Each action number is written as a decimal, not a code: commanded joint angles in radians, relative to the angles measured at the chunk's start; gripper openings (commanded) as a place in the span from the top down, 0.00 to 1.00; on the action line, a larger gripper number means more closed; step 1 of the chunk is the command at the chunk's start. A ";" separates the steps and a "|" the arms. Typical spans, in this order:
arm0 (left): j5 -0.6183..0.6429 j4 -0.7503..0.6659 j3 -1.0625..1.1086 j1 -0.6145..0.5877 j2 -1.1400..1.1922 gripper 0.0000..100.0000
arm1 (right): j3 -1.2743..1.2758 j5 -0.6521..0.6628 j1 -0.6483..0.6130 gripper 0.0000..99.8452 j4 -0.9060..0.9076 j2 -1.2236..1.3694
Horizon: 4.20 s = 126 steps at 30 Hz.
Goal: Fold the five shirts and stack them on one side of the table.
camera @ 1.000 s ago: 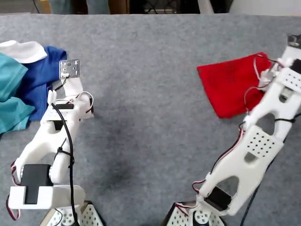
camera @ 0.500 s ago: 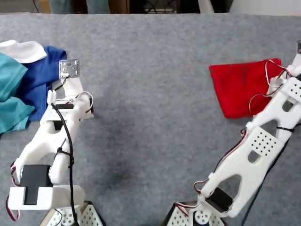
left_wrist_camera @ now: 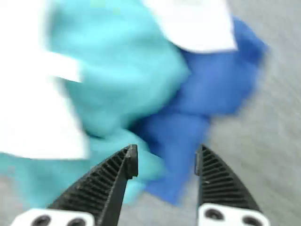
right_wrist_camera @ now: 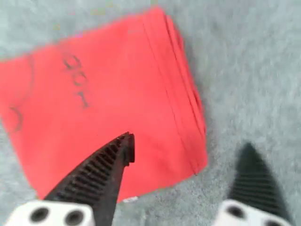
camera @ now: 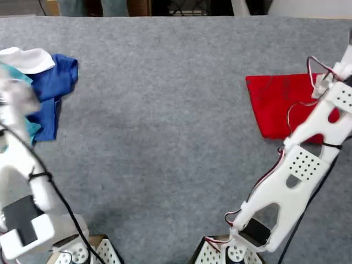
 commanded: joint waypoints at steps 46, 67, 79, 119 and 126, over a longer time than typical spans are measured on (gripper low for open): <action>-0.137 0.407 -0.323 0.559 -0.417 0.97 | -0.027 -0.058 -0.204 0.97 0.009 -0.119; 0.046 0.815 -0.252 1.518 -0.509 0.71 | -0.025 -0.060 -0.445 0.76 0.011 -0.120; -0.057 0.767 -0.005 0.338 -0.891 0.71 | 0.444 -0.259 -1.092 0.73 0.006 -0.237; -0.068 0.416 0.584 0.134 -0.856 0.71 | 0.260 -0.295 -0.807 0.99 0.008 -0.679; -0.018 0.273 0.806 0.483 -0.856 0.71 | 0.260 -0.212 -0.624 0.99 0.008 -0.828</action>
